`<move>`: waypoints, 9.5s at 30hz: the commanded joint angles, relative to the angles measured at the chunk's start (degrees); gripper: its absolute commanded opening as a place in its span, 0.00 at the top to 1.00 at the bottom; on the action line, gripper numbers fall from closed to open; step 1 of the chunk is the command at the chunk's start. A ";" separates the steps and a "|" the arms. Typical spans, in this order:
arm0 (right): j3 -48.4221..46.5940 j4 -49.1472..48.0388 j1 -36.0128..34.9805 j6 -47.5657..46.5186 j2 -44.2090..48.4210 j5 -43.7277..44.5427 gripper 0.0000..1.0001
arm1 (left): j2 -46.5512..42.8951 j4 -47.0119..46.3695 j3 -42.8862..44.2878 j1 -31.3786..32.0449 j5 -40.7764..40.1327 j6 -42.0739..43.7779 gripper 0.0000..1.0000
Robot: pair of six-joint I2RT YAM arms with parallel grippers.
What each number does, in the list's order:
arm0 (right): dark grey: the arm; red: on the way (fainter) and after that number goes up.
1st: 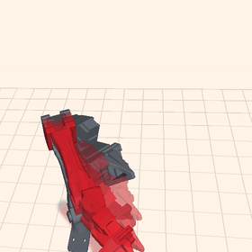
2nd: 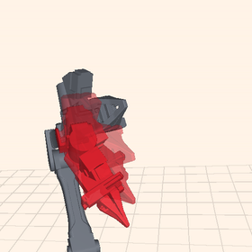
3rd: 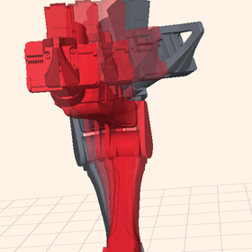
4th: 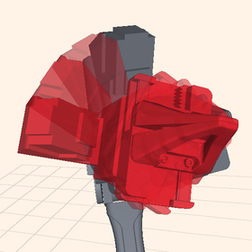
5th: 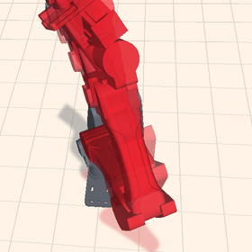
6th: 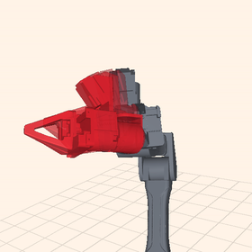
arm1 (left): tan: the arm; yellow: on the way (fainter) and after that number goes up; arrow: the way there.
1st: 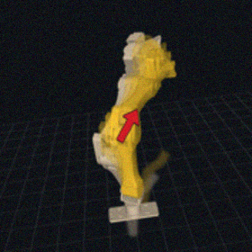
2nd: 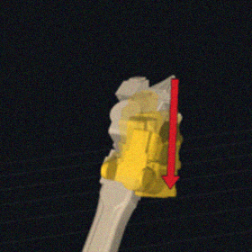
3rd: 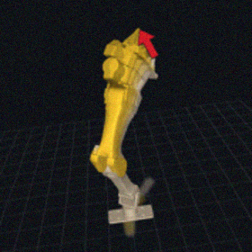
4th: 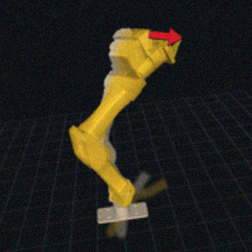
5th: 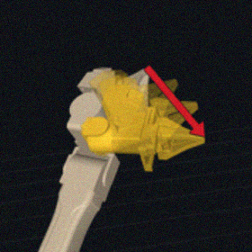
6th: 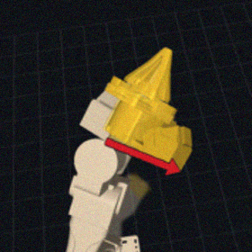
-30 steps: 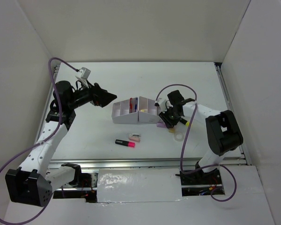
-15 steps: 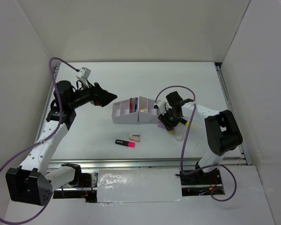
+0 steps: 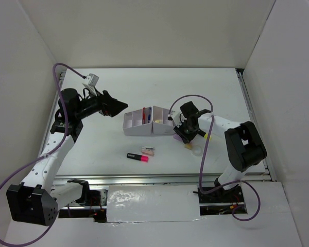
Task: Sort the stationery into containers
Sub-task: Pick up the stationery from the center of the board, then place the stationery in the storage box, then pick up the pen from the center of the board.
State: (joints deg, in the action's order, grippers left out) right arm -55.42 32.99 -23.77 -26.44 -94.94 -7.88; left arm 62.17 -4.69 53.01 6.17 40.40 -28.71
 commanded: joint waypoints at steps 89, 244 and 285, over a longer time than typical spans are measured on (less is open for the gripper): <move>-1.45 -16.56 -10.26 22.45 36.85 1.99 0.62 | 10.51 2.66 8.32 17.82 -14.21 -5.59 1.00; -40.29 47.16 -3.21 34.61 7.22 -8.11 1.00 | 12.26 -17.19 -4.06 63.61 -38.20 106.49 0.34; -39.86 46.20 -5.77 31.10 7.57 -13.22 0.42 | 18.26 -23.01 -3.44 65.19 -51.57 103.69 1.00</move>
State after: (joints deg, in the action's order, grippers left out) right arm -93.84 75.79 -29.76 7.60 -88.64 -19.84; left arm 84.40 -26.39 50.06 70.43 -11.92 78.04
